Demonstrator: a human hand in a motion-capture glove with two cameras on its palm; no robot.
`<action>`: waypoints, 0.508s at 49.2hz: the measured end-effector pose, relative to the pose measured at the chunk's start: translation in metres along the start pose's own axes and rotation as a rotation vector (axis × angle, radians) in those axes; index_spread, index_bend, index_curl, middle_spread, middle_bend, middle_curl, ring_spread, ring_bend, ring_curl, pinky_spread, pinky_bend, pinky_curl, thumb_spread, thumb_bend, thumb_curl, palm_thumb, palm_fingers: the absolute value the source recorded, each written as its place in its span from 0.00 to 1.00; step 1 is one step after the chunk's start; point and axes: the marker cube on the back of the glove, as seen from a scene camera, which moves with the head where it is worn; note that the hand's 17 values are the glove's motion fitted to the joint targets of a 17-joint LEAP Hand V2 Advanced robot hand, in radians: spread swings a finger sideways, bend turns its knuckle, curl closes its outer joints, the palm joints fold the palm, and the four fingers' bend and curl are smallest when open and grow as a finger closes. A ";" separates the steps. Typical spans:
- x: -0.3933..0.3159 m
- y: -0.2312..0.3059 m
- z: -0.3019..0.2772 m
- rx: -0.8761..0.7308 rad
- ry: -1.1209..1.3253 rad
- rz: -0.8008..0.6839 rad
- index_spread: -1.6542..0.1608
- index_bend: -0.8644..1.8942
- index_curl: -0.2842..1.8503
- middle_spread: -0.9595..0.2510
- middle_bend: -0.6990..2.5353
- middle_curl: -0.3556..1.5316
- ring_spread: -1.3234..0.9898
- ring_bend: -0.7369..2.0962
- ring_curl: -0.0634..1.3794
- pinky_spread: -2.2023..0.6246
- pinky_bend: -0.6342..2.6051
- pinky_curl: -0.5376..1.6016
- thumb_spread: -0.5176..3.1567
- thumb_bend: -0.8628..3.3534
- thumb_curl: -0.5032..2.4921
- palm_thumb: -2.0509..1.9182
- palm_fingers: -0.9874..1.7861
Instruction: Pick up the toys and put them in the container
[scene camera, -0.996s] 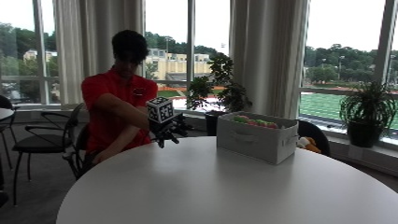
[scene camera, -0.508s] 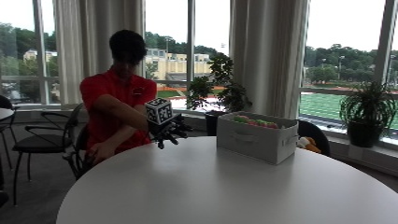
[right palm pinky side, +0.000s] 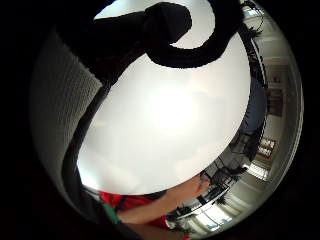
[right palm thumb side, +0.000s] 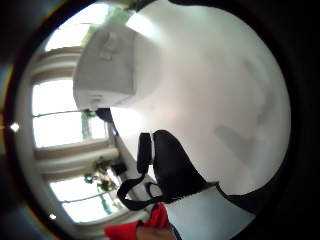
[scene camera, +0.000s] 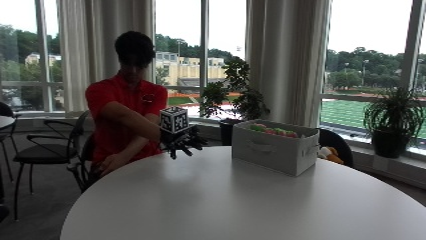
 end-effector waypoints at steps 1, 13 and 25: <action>0.000 -0.001 -0.001 0.002 0.005 -0.005 0.71 0.36 0.20 0.72 0.26 0.31 0.56 0.33 0.31 0.82 0.52 0.41 0.45 0.19 0.26 0.50 0.29; -0.006 -0.003 0.002 -0.022 -0.014 0.017 0.71 0.36 0.21 0.72 0.26 0.31 0.56 0.33 0.31 0.82 0.51 0.41 0.45 0.19 0.26 0.51 0.29; -0.009 -0.001 0.012 -0.038 0.037 0.001 0.71 0.36 0.21 0.71 0.26 0.31 0.56 0.33 0.31 0.82 0.52 0.41 0.45 0.19 0.26 0.51 0.29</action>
